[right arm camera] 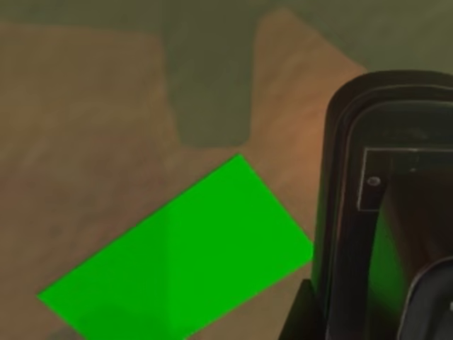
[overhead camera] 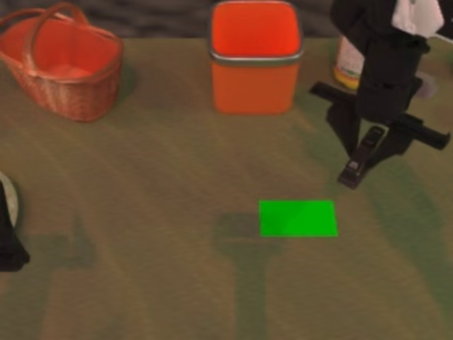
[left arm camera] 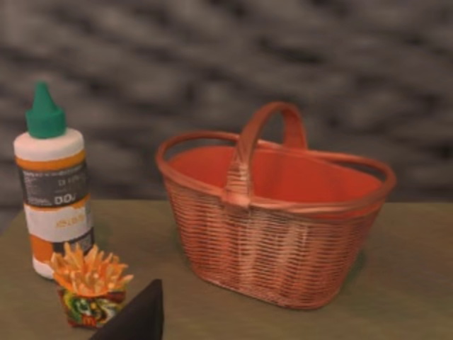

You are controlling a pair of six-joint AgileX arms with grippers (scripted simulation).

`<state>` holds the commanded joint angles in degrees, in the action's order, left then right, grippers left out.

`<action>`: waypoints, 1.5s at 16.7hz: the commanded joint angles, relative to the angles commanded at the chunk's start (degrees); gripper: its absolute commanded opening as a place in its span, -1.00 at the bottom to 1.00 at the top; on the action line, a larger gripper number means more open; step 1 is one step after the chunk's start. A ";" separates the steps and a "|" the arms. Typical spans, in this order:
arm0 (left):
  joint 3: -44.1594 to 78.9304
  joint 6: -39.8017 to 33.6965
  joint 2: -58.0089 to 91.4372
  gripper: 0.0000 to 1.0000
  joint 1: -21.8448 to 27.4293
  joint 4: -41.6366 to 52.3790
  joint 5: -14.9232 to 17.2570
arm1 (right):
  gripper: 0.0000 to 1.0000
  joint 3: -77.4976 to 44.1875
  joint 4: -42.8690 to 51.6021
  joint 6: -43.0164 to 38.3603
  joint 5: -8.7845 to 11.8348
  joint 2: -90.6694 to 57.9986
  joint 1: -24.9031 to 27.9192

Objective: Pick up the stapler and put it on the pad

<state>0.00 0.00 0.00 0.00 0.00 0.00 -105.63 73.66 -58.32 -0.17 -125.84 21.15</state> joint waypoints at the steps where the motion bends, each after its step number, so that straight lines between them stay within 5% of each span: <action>1: 0.00 0.00 0.00 1.00 0.00 0.00 0.00 | -1.00 -0.56 0.62 -7.54 0.01 -0.39 1.23; 6: 0.00 0.00 0.00 1.00 0.00 0.00 0.00 | -1.00 -3.17 2.78 -40.74 -0.02 -1.19 6.99; 11: 0.00 0.00 0.00 1.00 0.00 0.00 0.00 | -1.00 -4.14 2.43 -59.93 -0.33 0.88 10.65; 20: 0.00 0.00 0.00 1.00 0.00 0.00 0.00 | -1.00 -3.98 1.84 -64.23 -0.47 1.60 11.22; 25: 0.00 0.00 0.00 1.00 0.00 0.00 0.00 | -1.00 2.80 -7.10 -64.19 -0.45 -0.19 11.33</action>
<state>0.00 0.00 0.00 0.00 0.00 0.00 -102.82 66.57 -122.51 -0.62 -126.03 32.48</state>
